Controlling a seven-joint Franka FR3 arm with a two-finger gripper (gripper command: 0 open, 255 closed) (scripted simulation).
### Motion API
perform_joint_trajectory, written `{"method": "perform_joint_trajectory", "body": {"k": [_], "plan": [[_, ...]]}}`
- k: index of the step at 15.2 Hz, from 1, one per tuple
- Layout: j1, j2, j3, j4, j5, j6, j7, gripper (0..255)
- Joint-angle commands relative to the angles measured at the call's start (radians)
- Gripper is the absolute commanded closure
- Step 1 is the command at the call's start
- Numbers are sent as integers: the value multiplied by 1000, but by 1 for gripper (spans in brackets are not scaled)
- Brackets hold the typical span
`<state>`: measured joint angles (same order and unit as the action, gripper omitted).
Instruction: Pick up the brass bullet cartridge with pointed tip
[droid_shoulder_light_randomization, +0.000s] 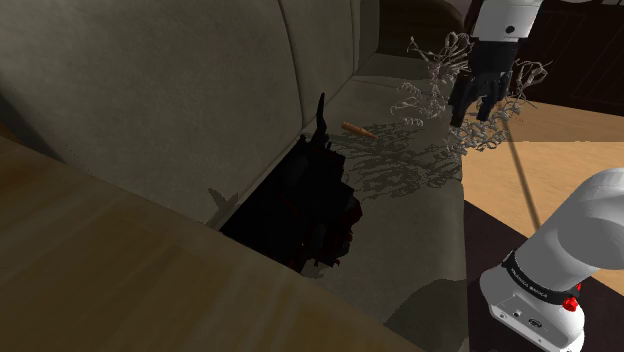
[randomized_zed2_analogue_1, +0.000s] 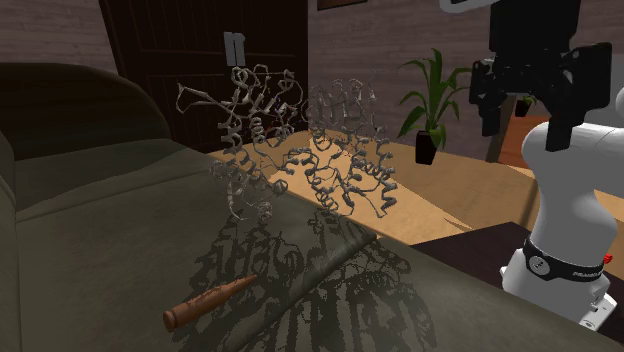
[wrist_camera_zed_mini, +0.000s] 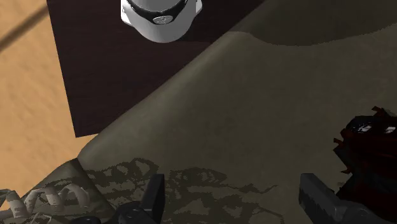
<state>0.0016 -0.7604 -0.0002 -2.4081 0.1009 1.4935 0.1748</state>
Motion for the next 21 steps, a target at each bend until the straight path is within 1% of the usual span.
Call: {"method": "perform_joint_trajectory", "body": {"k": [1,7,12,17,21], "plan": [[0,0,0,0,0,0,0,0],[2,121,-69,-44,-71,211,-173,0],[8,261,-124,-36,-107,386,-309,0],[21,425,-174,12,-114,547,-445,0],[33,567,-205,77,-95,657,-557,0]]}}
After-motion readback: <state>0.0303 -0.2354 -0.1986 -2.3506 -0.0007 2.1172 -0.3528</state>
